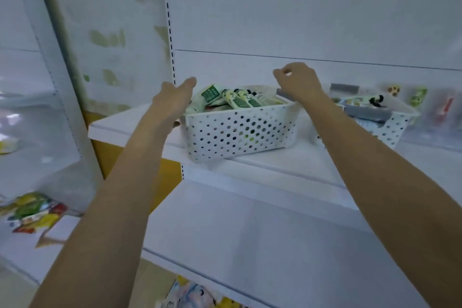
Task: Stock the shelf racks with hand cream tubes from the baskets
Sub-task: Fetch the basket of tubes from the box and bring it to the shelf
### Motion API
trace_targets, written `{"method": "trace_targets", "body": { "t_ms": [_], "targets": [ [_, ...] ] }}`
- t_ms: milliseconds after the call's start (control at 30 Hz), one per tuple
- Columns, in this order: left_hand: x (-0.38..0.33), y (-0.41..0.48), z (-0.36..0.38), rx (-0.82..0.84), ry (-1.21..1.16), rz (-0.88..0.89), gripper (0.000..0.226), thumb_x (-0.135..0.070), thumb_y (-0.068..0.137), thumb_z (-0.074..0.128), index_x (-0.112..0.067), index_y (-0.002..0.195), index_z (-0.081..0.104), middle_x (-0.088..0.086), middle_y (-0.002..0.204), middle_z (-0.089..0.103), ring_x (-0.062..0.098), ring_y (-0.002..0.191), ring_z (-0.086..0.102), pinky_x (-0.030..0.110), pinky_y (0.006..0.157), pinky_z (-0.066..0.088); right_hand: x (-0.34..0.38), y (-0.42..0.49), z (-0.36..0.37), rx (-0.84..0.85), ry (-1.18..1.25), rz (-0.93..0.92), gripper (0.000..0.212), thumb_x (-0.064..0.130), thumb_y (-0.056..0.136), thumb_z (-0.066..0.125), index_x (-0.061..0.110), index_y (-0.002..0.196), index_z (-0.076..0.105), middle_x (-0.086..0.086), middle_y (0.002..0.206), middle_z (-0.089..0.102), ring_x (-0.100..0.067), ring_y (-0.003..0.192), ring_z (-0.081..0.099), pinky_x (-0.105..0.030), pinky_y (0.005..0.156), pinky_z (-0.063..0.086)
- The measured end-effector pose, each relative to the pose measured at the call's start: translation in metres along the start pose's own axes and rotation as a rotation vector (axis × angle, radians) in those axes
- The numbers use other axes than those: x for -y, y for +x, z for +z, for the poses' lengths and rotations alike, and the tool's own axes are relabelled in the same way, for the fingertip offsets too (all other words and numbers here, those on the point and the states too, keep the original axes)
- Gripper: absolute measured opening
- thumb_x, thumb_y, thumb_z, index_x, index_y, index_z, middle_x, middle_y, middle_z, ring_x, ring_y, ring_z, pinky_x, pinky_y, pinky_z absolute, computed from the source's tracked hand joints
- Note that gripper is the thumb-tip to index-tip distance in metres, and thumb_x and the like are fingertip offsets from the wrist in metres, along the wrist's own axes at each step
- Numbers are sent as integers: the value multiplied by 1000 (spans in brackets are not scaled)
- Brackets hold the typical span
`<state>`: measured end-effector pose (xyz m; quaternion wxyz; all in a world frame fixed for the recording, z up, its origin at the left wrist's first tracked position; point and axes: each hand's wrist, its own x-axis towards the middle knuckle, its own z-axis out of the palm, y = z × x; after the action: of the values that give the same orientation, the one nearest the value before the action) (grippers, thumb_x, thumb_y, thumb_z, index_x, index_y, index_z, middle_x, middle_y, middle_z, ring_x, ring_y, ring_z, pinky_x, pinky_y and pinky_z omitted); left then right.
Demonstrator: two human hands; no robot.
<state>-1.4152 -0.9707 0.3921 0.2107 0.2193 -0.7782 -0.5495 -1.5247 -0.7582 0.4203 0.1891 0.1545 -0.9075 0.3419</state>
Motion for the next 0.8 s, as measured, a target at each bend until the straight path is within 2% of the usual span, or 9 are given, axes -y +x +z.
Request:
{"method": "trace_targets", "body": {
  "t_ms": [33, 100, 167, 233, 333, 467, 600, 700, 800],
  "targets": [
    [0, 5, 5, 1, 3, 5, 71, -59, 84, 39, -15, 139, 33, 9, 139, 41, 29, 121, 44, 40, 88, 42, 1, 0, 0, -104, 17, -28, 36, 32, 95, 42, 5, 104, 64, -15, 109, 63, -28, 107, 55, -32, 89, 41],
    [-1, 10, 15, -9, 46, 27, 76, -63, 86, 31, -12, 142, 29, 12, 143, 37, 30, 126, 40, 44, 100, 38, 5, -10, 5, -288, 124, -76, 38, 34, 96, 40, 12, 122, 57, -10, 125, 57, -27, 120, 46, -32, 98, 35],
    [-2, 11, 22, -8, 103, 56, 81, -66, 87, 26, -8, 143, 27, 15, 145, 35, 32, 128, 38, 48, 106, 34, 13, -29, 20, -325, 203, -116, 39, 38, 96, 41, 16, 125, 56, -7, 127, 56, -26, 123, 44, -33, 103, 29],
    [-5, 8, 26, -7, 157, 71, 85, -68, 87, 21, -6, 144, 23, 17, 148, 30, 33, 132, 33, 49, 109, 29, 20, -45, 41, -232, 139, -113, 42, 41, 96, 39, 19, 128, 54, -4, 134, 52, -22, 131, 36, -34, 108, 19],
    [-4, -6, 32, -16, 233, 104, 87, -70, 87, 16, -4, 144, 21, 19, 149, 25, 33, 135, 27, 47, 109, 23, 21, -50, 48, -260, 72, -103, 36, 32, 98, 39, 17, 127, 54, -4, 136, 49, -22, 136, 26, -36, 113, 13],
    [1, -34, 41, -100, 324, 252, 83, -68, 88, 12, -2, 136, 31, 19, 137, 37, 34, 125, 36, 48, 102, 26, 18, -63, 27, -359, 22, -145, 35, 29, 98, 41, 12, 126, 52, -5, 132, 51, -23, 132, 29, -27, 107, 18],
    [18, -61, 50, -200, 275, 521, 66, -61, 91, 20, -8, 118, 47, 7, 119, 53, 27, 112, 47, 41, 92, 27, 38, -103, 24, -308, 270, -215, 33, 33, 97, 43, 15, 120, 58, 5, 122, 56, -17, 123, 43, -28, 102, 31],
    [19, -51, 45, -301, 160, 630, 46, -49, 96, 28, -11, 104, 53, 3, 105, 54, 23, 103, 48, 34, 83, 25, 41, -120, 20, -296, 67, -266, 35, 34, 97, 42, 15, 123, 56, 1, 127, 56, -19, 127, 40, -28, 107, 26],
    [14, -30, 48, -183, 135, 654, 45, -39, 98, 31, -10, 131, 44, 11, 131, 42, 27, 123, 34, 30, 96, 27, 32, -124, 16, -263, -290, -216, 40, 34, 98, 37, 17, 133, 48, -1, 138, 46, -19, 138, 24, -37, 114, 13]
  ]
}}
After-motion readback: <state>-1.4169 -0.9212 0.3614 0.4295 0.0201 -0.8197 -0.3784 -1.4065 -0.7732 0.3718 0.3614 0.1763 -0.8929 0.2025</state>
